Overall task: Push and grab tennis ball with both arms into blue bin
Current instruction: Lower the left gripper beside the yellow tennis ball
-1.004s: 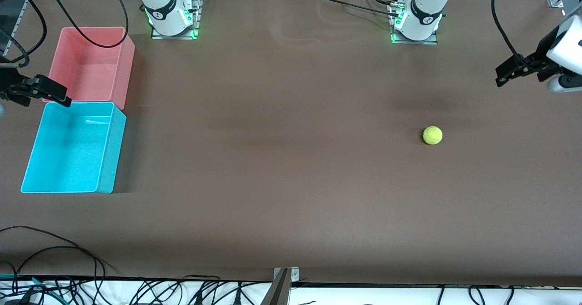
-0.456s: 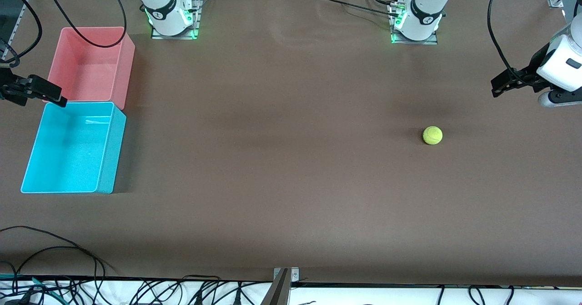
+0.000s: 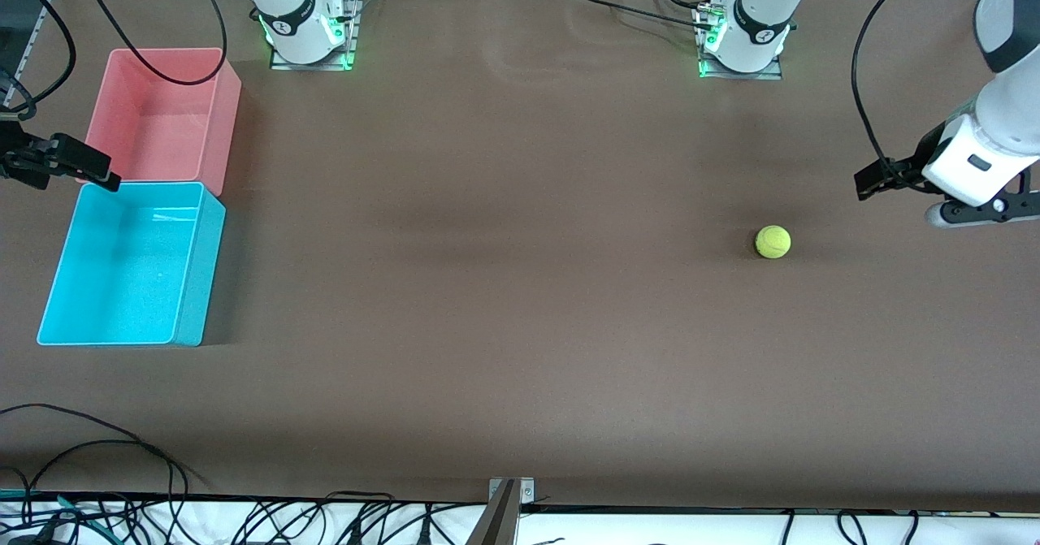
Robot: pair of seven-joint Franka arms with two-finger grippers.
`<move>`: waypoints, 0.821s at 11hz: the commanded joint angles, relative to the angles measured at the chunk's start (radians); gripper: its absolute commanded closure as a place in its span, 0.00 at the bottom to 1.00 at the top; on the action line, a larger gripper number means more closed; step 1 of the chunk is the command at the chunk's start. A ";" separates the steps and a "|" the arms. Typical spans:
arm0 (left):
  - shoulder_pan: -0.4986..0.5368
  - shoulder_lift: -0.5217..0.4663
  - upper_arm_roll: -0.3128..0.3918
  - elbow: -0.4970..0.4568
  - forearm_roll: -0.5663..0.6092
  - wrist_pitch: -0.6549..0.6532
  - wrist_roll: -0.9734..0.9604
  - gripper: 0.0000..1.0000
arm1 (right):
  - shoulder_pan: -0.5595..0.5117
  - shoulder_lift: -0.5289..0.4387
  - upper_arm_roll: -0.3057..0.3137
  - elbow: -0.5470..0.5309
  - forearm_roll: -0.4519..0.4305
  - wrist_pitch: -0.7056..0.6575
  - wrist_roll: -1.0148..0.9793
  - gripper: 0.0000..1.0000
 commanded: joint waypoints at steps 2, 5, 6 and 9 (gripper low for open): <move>0.008 -0.014 0.001 -0.132 0.028 0.161 0.008 0.00 | -0.005 0.008 0.004 0.029 0.023 -0.019 -0.006 0.00; 0.016 0.002 0.016 -0.252 0.011 0.331 0.006 0.00 | -0.004 0.008 0.004 0.029 0.023 -0.017 -0.006 0.00; 0.016 0.007 0.018 -0.270 0.011 0.360 0.005 0.01 | -0.005 0.008 0.006 0.029 0.023 -0.019 -0.006 0.00; 0.016 0.013 0.018 -0.344 0.017 0.452 0.014 0.55 | -0.005 0.008 0.004 0.029 0.021 -0.019 -0.006 0.00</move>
